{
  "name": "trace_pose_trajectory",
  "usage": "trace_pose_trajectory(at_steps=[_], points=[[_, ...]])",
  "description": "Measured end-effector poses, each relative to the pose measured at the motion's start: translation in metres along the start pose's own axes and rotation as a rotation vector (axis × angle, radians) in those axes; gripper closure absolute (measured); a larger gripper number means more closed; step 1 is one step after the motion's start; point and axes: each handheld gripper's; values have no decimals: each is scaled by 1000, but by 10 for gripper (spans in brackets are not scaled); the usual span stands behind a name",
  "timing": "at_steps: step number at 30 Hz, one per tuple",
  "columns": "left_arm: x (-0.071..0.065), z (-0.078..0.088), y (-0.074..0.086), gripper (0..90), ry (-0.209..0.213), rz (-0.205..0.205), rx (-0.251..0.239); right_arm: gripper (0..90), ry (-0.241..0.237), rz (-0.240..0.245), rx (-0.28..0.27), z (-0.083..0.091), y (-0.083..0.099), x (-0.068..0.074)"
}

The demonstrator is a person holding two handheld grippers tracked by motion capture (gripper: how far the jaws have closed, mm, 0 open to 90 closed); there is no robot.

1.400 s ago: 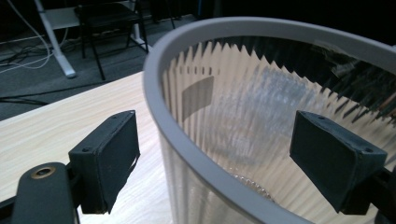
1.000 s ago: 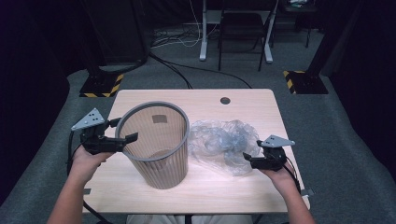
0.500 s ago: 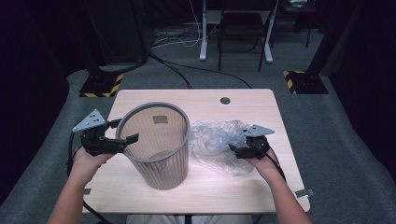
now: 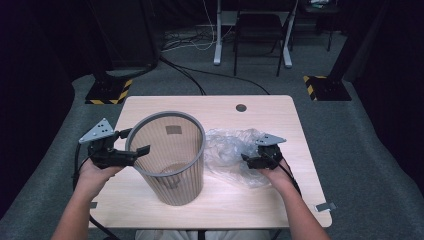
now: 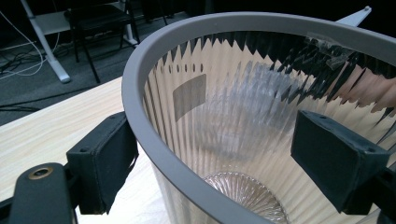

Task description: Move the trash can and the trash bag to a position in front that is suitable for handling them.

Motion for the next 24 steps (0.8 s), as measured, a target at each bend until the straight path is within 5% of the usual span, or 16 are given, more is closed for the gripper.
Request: trace_pose_trajectory(at_steps=[13,24], points=[[-6,1,0,143,21,-12,1,627,23,7,39,2,2,-1],[-14,0,-1,142,43,-20,-3,674,-19,0,81,26,12,9]])
Point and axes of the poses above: each handheld gripper's, and its own axes: z roughly backward along the jaws, y roughly out of its underside, x roughly to its left, and after that the axes turned 15 degrees about -y, right-handed
